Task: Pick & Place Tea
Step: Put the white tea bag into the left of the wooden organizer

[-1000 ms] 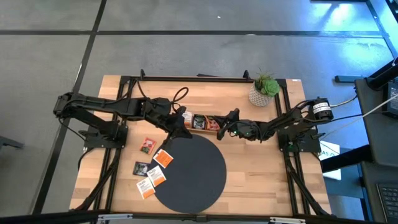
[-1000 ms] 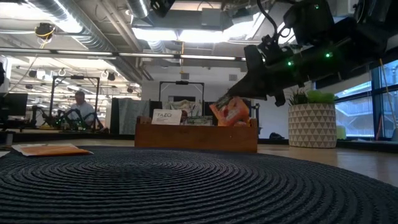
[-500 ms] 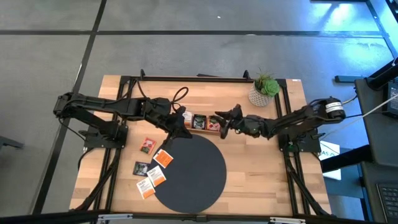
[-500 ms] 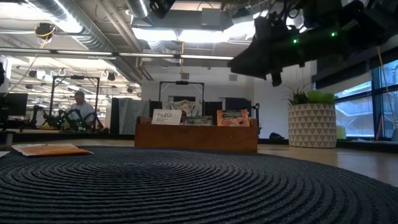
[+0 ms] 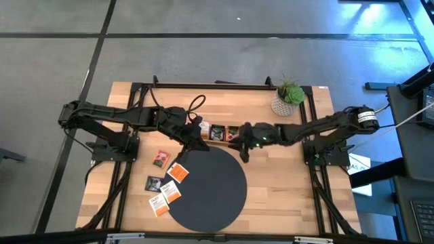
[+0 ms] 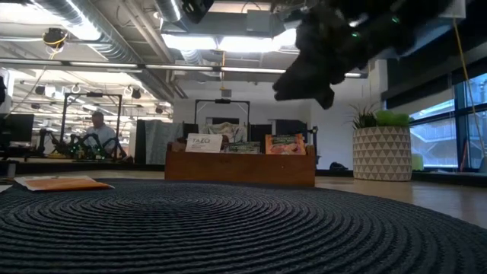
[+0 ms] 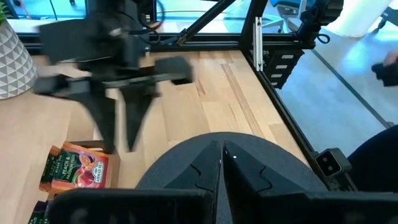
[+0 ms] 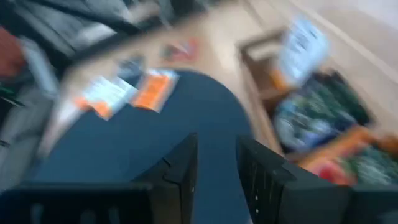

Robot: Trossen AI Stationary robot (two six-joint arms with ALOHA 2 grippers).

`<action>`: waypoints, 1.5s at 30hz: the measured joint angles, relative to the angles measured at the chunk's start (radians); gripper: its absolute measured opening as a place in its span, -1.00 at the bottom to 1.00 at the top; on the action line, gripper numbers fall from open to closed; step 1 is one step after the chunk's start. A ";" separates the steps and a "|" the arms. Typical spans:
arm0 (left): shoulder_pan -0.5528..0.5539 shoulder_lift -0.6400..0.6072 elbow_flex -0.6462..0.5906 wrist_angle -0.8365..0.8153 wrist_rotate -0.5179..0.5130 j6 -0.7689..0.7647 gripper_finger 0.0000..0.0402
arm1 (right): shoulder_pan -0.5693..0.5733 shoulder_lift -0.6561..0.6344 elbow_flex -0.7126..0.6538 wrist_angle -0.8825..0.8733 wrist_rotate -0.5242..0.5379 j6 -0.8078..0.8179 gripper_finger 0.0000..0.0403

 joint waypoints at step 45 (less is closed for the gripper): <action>-0.500 -0.211 -0.502 -0.103 -0.502 -0.811 -0.94 | 0.051 0.046 0.246 -0.277 0.174 0.006 -0.44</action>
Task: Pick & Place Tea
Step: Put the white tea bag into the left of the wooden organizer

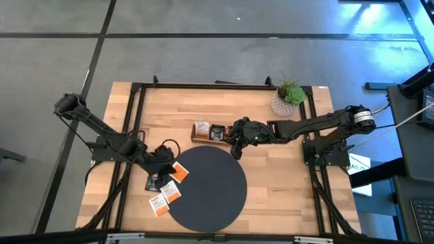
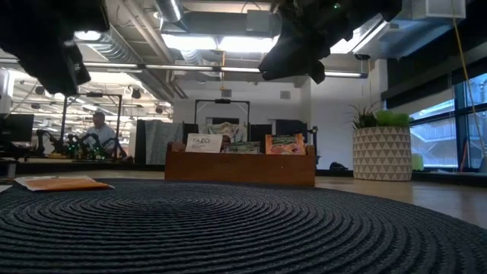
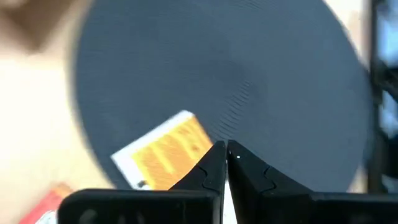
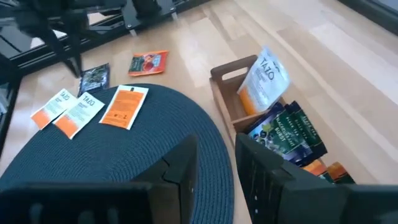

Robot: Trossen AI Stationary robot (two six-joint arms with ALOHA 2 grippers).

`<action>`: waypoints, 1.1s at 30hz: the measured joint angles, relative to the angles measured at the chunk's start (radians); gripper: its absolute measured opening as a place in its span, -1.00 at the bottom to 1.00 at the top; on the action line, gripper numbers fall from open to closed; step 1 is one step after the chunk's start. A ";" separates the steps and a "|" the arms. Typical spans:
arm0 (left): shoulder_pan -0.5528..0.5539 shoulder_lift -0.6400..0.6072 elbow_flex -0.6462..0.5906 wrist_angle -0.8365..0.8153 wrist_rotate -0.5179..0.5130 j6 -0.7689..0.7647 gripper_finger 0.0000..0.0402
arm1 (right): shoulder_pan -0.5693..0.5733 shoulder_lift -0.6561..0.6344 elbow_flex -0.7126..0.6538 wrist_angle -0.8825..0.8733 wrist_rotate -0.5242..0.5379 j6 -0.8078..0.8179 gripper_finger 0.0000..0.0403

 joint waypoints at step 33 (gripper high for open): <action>0.013 0.028 -0.015 -0.079 0.052 -0.446 -0.94 | 0.101 0.699 0.562 0.111 -0.173 -0.027 -0.44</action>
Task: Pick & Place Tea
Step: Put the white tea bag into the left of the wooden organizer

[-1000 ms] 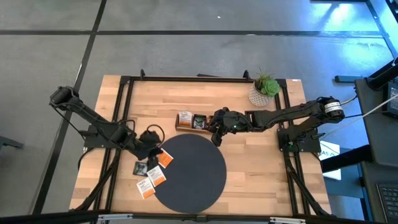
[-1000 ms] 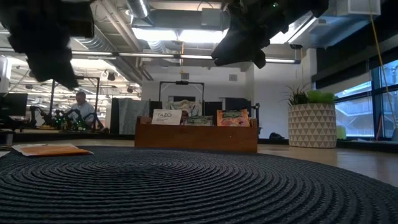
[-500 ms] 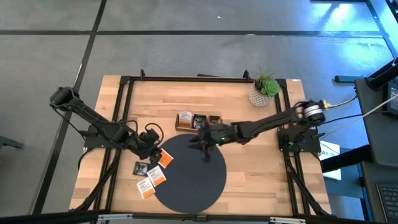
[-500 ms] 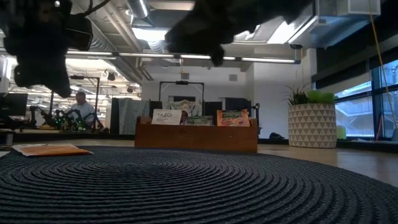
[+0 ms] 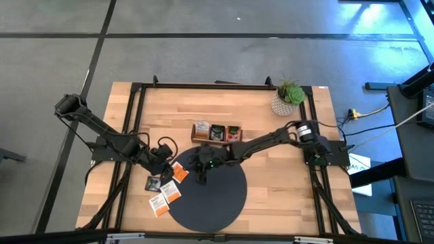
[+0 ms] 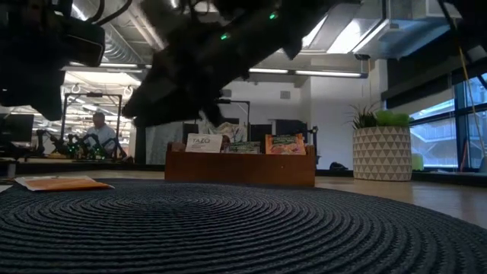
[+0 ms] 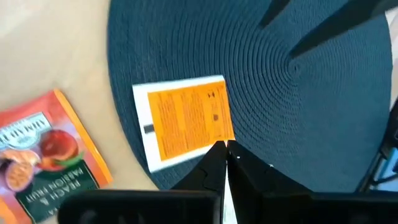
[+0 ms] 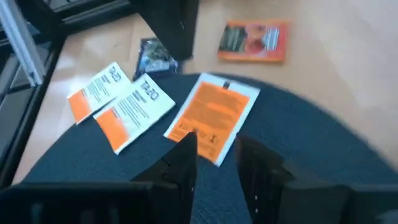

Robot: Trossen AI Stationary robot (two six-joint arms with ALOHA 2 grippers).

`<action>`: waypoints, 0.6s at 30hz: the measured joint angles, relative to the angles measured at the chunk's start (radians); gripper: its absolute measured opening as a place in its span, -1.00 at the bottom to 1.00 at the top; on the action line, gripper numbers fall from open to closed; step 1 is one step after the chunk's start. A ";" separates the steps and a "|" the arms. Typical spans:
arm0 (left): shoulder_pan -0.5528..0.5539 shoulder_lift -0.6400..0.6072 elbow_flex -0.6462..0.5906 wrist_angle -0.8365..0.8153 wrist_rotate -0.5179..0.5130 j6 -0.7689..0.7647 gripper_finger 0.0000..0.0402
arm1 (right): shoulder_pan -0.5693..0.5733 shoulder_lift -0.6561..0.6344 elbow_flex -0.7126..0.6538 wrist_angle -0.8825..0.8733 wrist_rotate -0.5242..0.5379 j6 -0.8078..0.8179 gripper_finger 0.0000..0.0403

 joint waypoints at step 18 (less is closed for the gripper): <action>0.000 0.000 0.000 0.005 -0.048 -0.039 -0.94 | 0.005 0.194 0.119 -0.024 -0.001 -0.064 -0.44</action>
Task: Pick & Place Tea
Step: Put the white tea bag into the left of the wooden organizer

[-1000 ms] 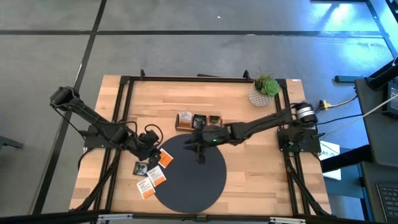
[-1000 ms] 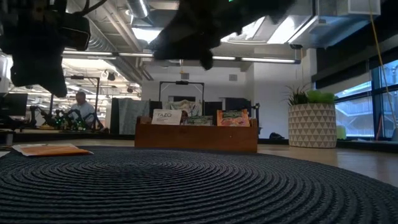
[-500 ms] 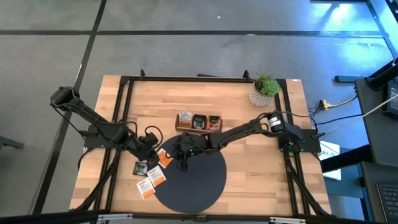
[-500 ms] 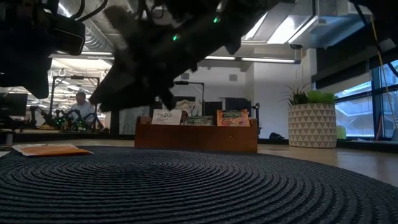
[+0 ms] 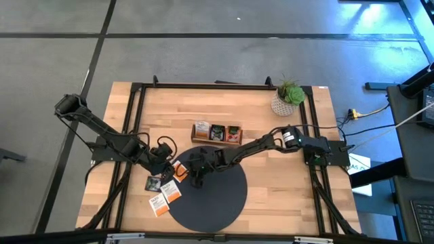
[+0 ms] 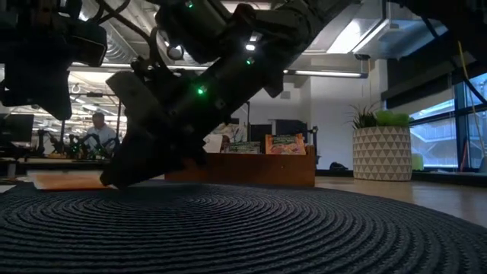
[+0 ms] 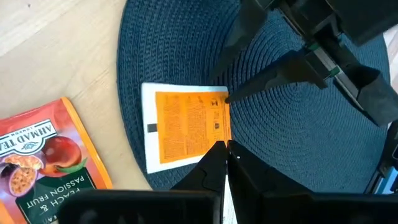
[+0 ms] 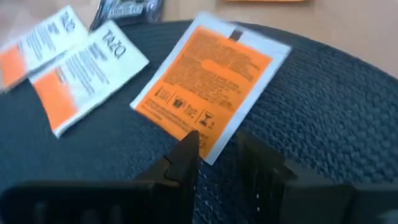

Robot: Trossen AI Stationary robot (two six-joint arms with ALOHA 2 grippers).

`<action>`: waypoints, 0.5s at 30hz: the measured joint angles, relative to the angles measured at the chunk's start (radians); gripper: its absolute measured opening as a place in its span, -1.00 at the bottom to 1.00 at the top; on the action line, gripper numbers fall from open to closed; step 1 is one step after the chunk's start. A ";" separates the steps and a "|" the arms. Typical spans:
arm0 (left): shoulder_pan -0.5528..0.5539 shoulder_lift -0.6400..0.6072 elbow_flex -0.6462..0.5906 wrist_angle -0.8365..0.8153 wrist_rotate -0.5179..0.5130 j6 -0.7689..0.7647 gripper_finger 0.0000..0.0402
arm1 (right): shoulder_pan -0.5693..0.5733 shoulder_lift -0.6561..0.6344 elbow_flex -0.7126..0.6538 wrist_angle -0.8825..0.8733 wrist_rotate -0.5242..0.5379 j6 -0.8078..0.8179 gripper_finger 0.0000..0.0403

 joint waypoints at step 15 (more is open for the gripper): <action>0.013 0.062 0.000 0.007 -0.059 -0.112 -0.95 | 0.041 -0.001 0.001 -0.048 0.142 -0.248 -0.44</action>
